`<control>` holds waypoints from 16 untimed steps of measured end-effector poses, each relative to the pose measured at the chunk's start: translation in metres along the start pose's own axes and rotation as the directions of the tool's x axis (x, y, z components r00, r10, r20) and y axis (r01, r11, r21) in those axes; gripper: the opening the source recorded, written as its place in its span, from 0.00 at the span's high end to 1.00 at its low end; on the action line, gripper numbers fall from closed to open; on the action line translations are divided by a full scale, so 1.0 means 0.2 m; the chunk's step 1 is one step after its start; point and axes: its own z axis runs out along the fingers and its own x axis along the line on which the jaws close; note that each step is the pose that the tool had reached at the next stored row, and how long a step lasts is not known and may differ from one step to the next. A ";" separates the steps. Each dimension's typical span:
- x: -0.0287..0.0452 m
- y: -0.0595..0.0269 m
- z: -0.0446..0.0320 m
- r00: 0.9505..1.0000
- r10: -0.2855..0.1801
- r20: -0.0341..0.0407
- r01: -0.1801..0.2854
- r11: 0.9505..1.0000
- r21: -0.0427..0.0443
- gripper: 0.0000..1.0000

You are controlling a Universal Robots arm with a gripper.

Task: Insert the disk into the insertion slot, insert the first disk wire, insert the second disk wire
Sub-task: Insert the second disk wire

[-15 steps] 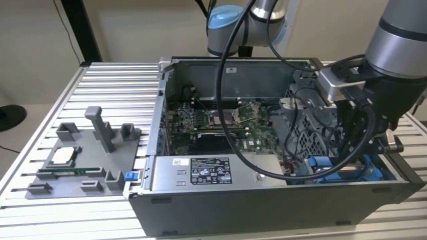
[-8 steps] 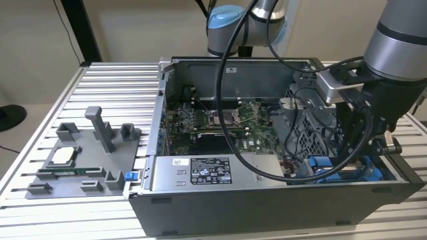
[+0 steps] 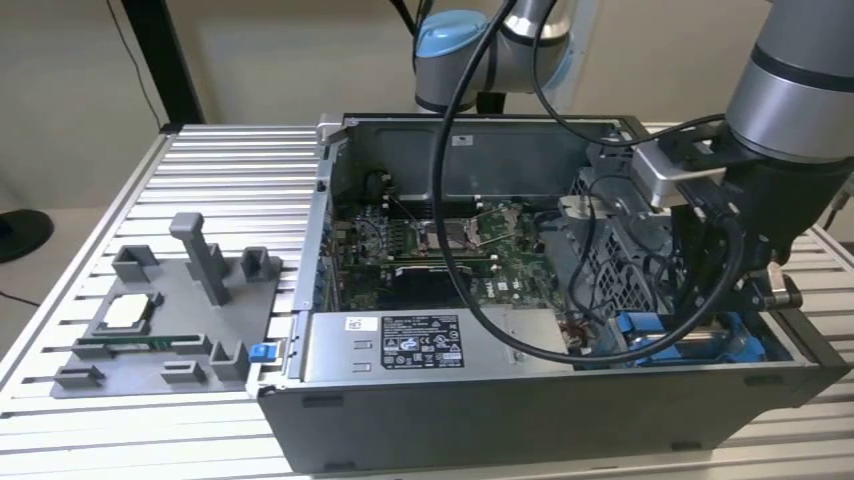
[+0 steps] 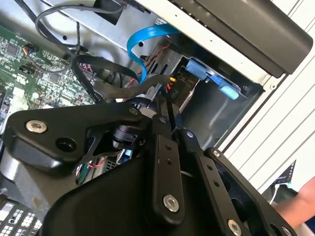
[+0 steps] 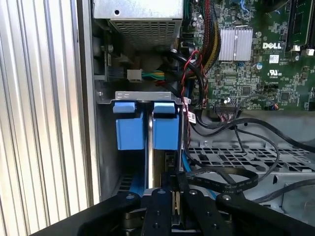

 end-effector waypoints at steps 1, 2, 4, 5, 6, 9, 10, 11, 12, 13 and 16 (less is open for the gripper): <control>0.000 0.000 0.002 1.000 0.000 0.001 0.000 1.000 0.000 0.00; 0.000 0.000 0.003 1.000 0.000 0.001 0.000 1.000 0.000 0.00; 0.000 -0.001 -0.004 1.000 0.000 0.000 0.000 1.000 0.000 0.00; 0.000 -0.002 -0.012 1.000 0.000 0.000 0.000 1.000 0.000 0.00; 0.000 -0.003 -0.022 1.000 0.000 0.000 0.000 1.000 0.000 0.00; 0.000 -0.007 -0.065 1.000 0.000 0.000 0.000 1.000 0.000 0.00; 0.000 -0.009 -0.081 1.000 0.000 0.000 0.000 1.000 0.000 0.00; 0.000 -0.011 -0.097 1.000 0.000 0.000 0.000 1.000 0.000 0.00; 0.001 -0.013 -0.114 1.000 0.000 0.000 0.000 1.000 0.000 0.00; 0.001 -0.015 -0.131 1.000 0.000 0.000 0.000 1.000 0.000 0.00; 0.001 -0.020 -0.168 1.000 0.000 0.000 0.000 1.000 0.000 0.00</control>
